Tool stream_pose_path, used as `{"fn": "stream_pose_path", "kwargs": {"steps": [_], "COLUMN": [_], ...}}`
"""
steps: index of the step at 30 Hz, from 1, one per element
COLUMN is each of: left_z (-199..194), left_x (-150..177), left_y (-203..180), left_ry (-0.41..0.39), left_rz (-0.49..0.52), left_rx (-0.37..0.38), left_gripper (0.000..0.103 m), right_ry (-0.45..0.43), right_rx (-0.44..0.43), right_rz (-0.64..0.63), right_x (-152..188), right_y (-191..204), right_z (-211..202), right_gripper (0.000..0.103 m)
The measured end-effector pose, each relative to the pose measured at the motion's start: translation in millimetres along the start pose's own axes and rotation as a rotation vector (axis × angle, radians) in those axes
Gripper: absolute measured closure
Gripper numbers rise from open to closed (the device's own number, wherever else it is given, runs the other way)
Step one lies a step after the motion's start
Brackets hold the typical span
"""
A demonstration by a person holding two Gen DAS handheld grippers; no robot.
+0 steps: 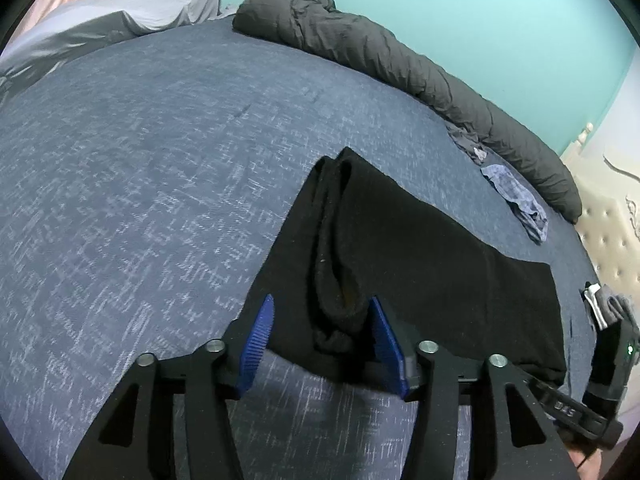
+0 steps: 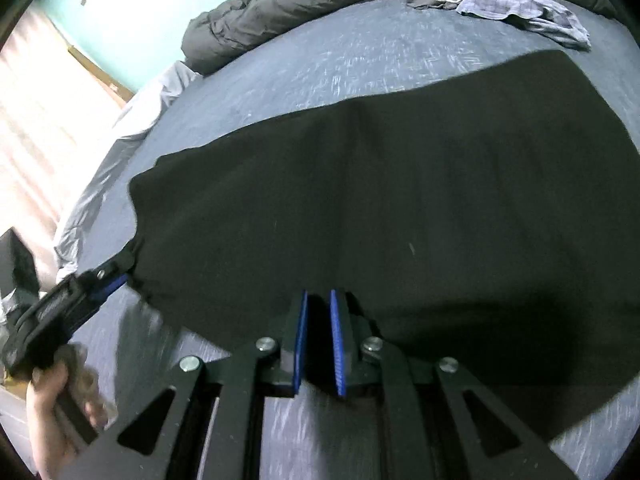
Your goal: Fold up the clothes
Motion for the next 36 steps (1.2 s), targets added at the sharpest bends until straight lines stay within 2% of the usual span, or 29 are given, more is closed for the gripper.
{"fn": "stream_pose_path", "kwargs": {"steps": [4,8,9,13,15,18,20,23,26,31,36], "left_z": [-19,-20,-17,-9,-7,-3,0,8,17,33,40], "left_x": [6,14,16,18,16,15,15,14,12,8,0], "left_y": [14,28,31,35,33,25,20,17,17,19,19], "left_ry": [-0.018,0.005,0.015,0.029,0.025,0.038,0.033,0.024,0.033,0.032,0.002], "left_rz": [-0.015,-0.097,-0.118,-0.151,-0.179,-0.248,-0.246,-0.237,-0.273,-0.295,-0.341], "left_rx": [-0.008,0.016,0.017,0.012,0.036,0.127,0.122,0.089,0.112,0.094,0.128], "left_gripper": [0.040,0.020,0.020,0.020,0.020,0.019,0.019,0.018,0.018,0.018,0.021], "right_ry": [-0.061,-0.118,-0.128,-0.153,-0.163,-0.168,-0.166,-0.177,-0.185,-0.183,-0.187], "right_rx": [0.016,0.059,0.069,0.086,0.084,0.091,0.101,0.105,0.103,0.103,0.112], "right_rz": [0.010,0.044,0.058,0.131,0.176,0.216,0.228,0.214,0.180,0.201,0.223], "right_x": [6,6,9,25,36,47,53,51,51,57,61], "right_y": [-14,-51,-63,-99,-115,-133,-142,-143,-140,-148,-159], "right_z": [-37,-78,-88,-109,-116,-120,-120,-123,-123,-120,-121], "right_gripper": [0.090,0.089,0.089,0.076,0.076,0.075,0.075,0.075,0.068,0.068,0.068]}}
Point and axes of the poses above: each gripper's, at about its wrist camera, not at the fingertips, and z roughly the way its jaws point, y to its left, x to its underside, the point moved 6 cm from there along z, roughly the way its jaws point, and after that the axes turned 9 degrees about -z, right-handed, at the moved point
